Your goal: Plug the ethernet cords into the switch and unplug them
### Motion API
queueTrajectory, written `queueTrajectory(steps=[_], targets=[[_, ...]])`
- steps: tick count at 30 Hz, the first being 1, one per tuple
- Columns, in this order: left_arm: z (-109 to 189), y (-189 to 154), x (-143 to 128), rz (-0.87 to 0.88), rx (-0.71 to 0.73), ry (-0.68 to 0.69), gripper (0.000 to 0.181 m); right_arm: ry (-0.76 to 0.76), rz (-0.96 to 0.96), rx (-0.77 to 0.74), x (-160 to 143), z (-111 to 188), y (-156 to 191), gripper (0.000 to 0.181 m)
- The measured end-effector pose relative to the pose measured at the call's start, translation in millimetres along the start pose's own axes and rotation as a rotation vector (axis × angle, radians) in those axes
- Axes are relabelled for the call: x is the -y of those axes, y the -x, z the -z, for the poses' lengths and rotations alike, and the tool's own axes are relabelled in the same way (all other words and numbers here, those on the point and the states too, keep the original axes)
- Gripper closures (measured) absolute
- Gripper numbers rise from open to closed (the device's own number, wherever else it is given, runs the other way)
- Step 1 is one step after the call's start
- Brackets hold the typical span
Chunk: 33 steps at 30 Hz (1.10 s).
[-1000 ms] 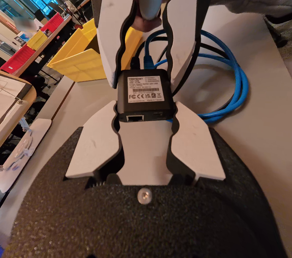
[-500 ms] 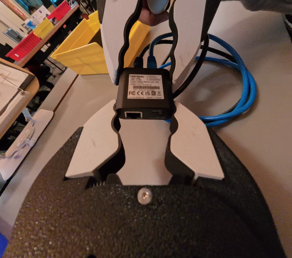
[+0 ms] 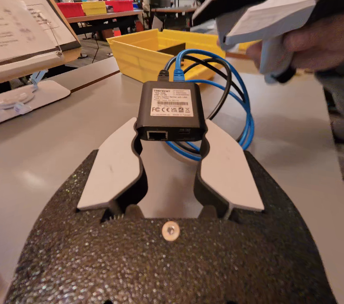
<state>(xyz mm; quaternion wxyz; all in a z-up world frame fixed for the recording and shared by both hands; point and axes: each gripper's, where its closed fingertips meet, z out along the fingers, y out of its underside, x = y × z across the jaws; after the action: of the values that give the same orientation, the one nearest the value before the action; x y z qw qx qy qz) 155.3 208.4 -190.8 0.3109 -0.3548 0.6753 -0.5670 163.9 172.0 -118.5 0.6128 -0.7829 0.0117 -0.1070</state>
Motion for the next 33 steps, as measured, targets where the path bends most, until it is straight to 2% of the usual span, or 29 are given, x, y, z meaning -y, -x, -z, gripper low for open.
queueTrajectory(steps=[1,4,7,10,13,16,22,27,33], targets=[[2,2,3,0.038,-0.001,-0.027,0.121,-0.024,-0.120,-0.010,2,-4,0,0.140],[6,11,9,0.093,0.027,-0.072,0.121,-0.045,-0.327,0.033,-6,-16,7,0.149],[9,19,10,0.034,0.111,-0.083,0.121,-0.099,-0.498,0.045,-10,-21,3,0.156],[10,18,17,-0.036,0.142,-0.101,0.121,-0.125,-0.633,0.092,-20,-30,8,0.156],[7,12,16,-0.139,0.160,-0.072,0.121,-0.211,-0.798,0.127,-20,-35,5,0.152],[3,7,14,-0.197,0.175,-0.049,0.121,-0.233,-0.923,0.174,-24,-39,8,0.149],[1,7,13,-0.208,0.202,-0.041,0.121,-0.377,-1.209,0.244,-25,-40,3,0.158],[1,7,15,-0.189,0.213,-0.051,0.121,-0.505,-1.374,0.264,-27,-39,-1,0.167],[1,6,16,-0.220,0.225,-0.055,0.121,-0.546,-1.364,0.271,-27,-38,-1,0.168]])
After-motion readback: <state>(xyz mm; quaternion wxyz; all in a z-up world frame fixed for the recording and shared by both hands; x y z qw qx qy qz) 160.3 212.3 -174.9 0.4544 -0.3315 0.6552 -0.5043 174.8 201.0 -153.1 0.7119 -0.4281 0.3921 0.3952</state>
